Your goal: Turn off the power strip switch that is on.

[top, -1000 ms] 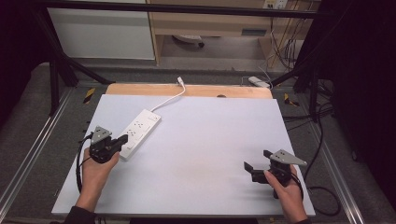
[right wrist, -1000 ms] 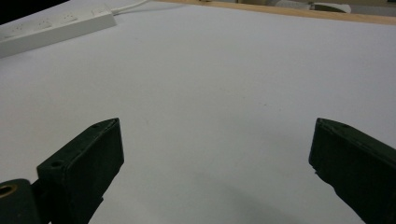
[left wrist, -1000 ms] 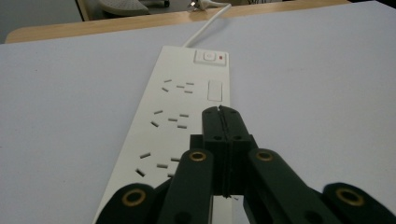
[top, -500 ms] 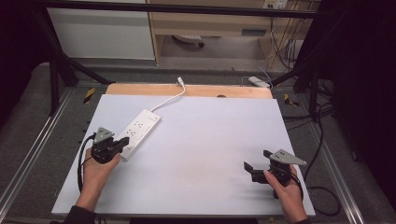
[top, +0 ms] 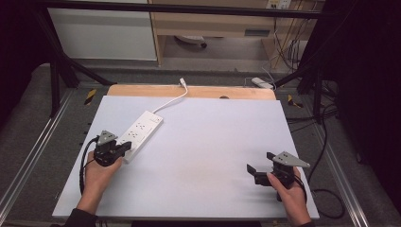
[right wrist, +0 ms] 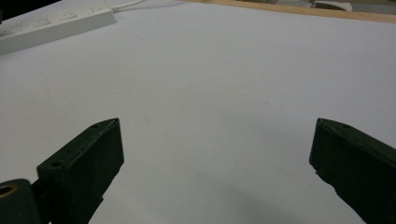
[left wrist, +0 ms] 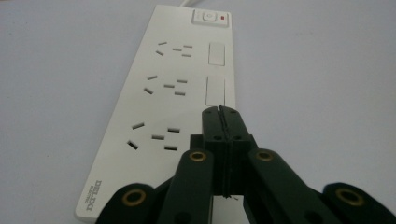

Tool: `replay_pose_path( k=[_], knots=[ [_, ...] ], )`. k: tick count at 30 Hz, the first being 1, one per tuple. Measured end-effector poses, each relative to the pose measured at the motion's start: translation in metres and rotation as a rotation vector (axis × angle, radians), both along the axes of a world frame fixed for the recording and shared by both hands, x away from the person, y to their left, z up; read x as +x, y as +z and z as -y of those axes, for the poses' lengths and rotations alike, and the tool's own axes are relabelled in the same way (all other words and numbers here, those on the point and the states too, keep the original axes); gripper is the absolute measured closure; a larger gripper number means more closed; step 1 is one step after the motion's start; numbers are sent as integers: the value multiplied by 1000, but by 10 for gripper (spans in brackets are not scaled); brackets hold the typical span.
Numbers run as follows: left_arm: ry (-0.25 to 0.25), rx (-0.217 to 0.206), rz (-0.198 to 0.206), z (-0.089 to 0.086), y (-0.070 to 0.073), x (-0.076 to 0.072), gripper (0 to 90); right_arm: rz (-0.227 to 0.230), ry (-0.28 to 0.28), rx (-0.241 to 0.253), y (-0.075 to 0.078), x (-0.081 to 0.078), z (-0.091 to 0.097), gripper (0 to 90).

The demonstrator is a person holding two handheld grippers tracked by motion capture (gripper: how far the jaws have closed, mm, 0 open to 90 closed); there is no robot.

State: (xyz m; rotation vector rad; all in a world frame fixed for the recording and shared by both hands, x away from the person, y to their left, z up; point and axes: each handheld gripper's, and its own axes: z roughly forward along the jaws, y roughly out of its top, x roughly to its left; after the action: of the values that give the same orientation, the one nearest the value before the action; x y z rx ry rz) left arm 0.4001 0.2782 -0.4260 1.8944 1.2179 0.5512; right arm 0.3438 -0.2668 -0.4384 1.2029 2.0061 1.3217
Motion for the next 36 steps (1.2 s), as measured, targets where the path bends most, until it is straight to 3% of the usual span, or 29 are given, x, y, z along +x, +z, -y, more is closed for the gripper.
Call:
replay_pose_path(
  k=[15, 36],
  knots=[
    [-5, 21, -30, 1, -5, 1, 900, -1, -1, 2, 0, 0, 0, 33],
    [-5, 23, -32, 2, -6, 1, 900, -1, -2, 2, 0, 0, 0, 33]
  ],
)
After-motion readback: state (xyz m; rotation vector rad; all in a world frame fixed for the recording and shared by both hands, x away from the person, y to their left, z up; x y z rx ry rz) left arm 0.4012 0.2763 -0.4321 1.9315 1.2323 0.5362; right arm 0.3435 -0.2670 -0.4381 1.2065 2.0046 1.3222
